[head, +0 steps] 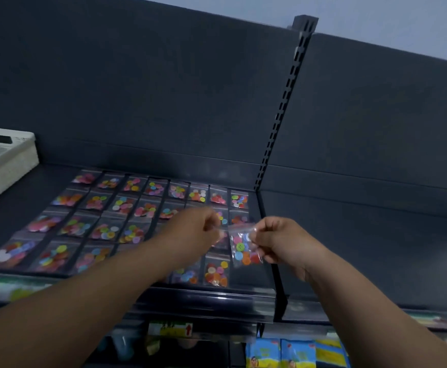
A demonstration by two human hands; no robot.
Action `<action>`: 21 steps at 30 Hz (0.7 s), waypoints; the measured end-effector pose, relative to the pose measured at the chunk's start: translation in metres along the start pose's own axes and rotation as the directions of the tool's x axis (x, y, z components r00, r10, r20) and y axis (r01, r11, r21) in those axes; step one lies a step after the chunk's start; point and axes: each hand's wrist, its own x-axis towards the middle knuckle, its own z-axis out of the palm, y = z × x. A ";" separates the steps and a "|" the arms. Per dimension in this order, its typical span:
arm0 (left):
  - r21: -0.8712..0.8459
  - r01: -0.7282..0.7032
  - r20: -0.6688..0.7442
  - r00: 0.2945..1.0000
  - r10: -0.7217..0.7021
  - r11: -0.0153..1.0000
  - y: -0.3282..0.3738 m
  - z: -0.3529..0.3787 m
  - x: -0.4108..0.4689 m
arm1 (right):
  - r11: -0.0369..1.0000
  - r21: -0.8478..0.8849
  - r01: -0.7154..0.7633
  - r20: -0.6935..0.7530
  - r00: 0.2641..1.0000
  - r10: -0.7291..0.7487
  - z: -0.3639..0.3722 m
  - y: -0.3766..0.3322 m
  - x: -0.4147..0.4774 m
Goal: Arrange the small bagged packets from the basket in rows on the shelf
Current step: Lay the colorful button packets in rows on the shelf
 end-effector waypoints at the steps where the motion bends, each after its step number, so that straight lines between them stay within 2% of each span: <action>1: 0.086 -0.020 0.022 1.000 0.018 0.996 -0.003 0.005 -0.003 | 0.999 -0.035 -0.029 0.001 1.000 0.029 -0.002 0.007 0.003; 6: 0.418 -0.152 0.102 0.988 0.120 0.896 -0.012 0.026 -0.007 | 0.986 -0.129 -0.102 0.012 0.994 0.105 -0.004 0.026 0.010; 9: 0.498 -0.217 0.129 0.976 0.175 0.840 -0.016 0.038 -0.004 | 0.972 -0.208 -0.107 0.015 0.994 0.112 -0.001 0.033 0.012; 11: 0.528 -0.241 0.149 0.970 0.190 0.815 -0.020 0.044 -0.003 | 0.931 -0.360 -0.066 -0.024 0.998 0.062 0.001 0.038 0.013; 12: 0.547 -0.252 0.155 0.968 0.199 0.798 -0.023 0.046 -0.002 | 0.873 -0.487 -0.031 -0.046 0.999 0.010 0.000 0.040 0.013; 14: 0.584 -0.270 0.166 0.963 0.212 0.765 -0.028 0.049 -0.002 | 0.686 -0.727 0.019 -0.066 0.993 -0.097 -0.001 0.041 0.009; 16: 0.599 -0.277 0.180 0.961 0.211 0.751 -0.031 0.050 -0.002 | 0.533 -0.843 0.071 -0.051 0.976 -0.211 -0.002 0.041 0.004; 17: 0.600 -0.280 0.187 0.960 0.209 0.750 -0.032 0.050 -0.003 | 0.505 -0.856 0.113 -0.031 0.963 -0.268 -0.002 0.041 0.003; 19: 0.594 -0.288 0.198 0.957 0.210 0.751 -0.033 0.049 -0.003 | 0.547 -0.803 0.235 0.045 0.940 -0.338 -0.002 0.042 0.003; 21: 0.589 -0.291 0.201 0.956 0.212 0.754 -0.033 0.048 -0.002 | 0.619 -0.708 0.341 0.153 0.929 -0.337 -0.002 0.046 0.006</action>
